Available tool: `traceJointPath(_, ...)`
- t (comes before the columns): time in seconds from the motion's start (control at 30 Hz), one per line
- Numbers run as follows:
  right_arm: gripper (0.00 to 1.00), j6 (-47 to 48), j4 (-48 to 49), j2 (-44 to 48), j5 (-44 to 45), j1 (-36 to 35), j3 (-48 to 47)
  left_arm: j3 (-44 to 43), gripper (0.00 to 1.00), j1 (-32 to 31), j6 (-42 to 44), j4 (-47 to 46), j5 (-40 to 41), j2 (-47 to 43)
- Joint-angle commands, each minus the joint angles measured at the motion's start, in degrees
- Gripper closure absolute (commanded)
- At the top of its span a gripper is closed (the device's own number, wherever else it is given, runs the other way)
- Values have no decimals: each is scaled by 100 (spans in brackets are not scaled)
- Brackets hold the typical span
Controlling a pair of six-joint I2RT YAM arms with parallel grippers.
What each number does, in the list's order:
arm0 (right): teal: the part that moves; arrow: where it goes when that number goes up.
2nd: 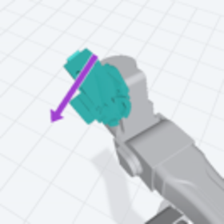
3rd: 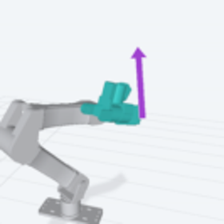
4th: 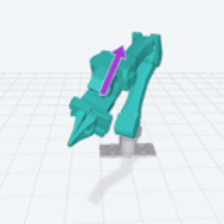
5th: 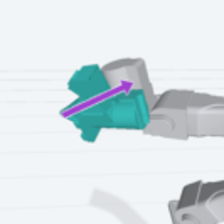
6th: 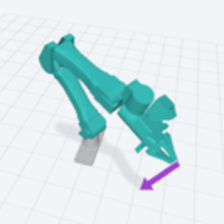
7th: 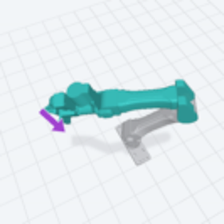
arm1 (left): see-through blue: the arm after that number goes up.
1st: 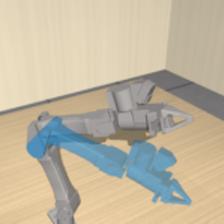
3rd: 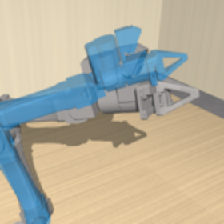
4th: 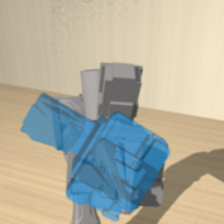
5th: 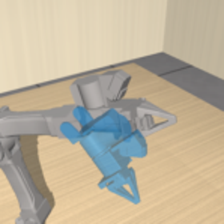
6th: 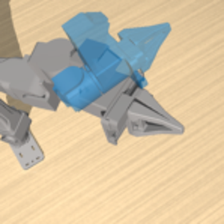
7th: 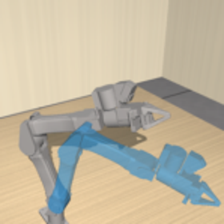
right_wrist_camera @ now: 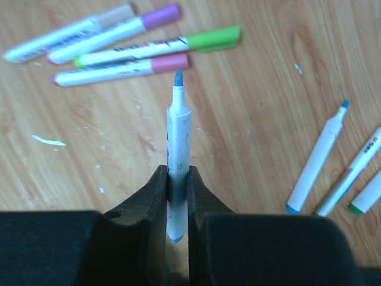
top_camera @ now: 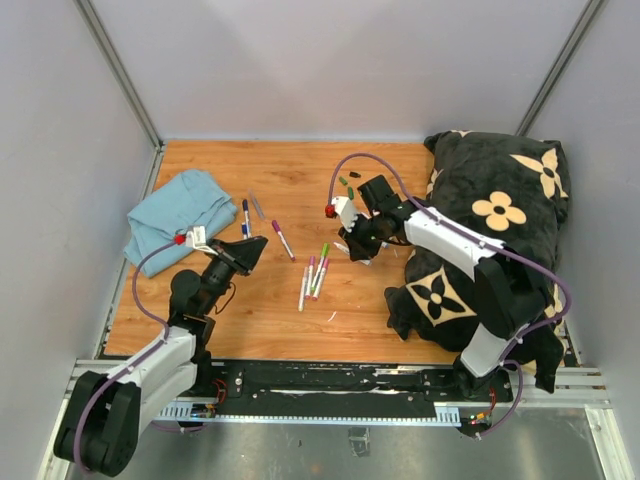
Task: Open the pen caps
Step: Place the pen at the center of the board.
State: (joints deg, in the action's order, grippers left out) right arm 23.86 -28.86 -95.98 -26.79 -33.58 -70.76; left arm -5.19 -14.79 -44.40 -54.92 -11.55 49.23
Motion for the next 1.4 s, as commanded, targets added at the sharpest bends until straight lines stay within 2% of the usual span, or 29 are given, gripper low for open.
traceJointPath(0.0,95,36,-210,-422,1128,110,-250,228,100,-181,466,324,21,-111)
traceJointPath(0.2,92,-160,-250,-980,2021,162,-433,269,100,-843,707,342,628,188)
traceJointPath(0.53,82,-507,188,-1265,2196,397,-396,184,100,-1591,641,251,1374,849)
traceJointPath(0.8,63,-580,354,-1339,2220,399,-411,156,100,-1720,670,244,1501,901)
traceJointPath(1.03,61,-522,354,-932,2127,405,-336,86,100,-1729,572,262,1515,1020)
traceJointPath(1.23,59,-394,429,-273,1832,435,-117,-476,100,-1729,269,386,1529,1838)
traceJointPath(1.37,59,-344,446,73,1529,490,-21,-1565,100,-1765,103,1522,1725,2517)
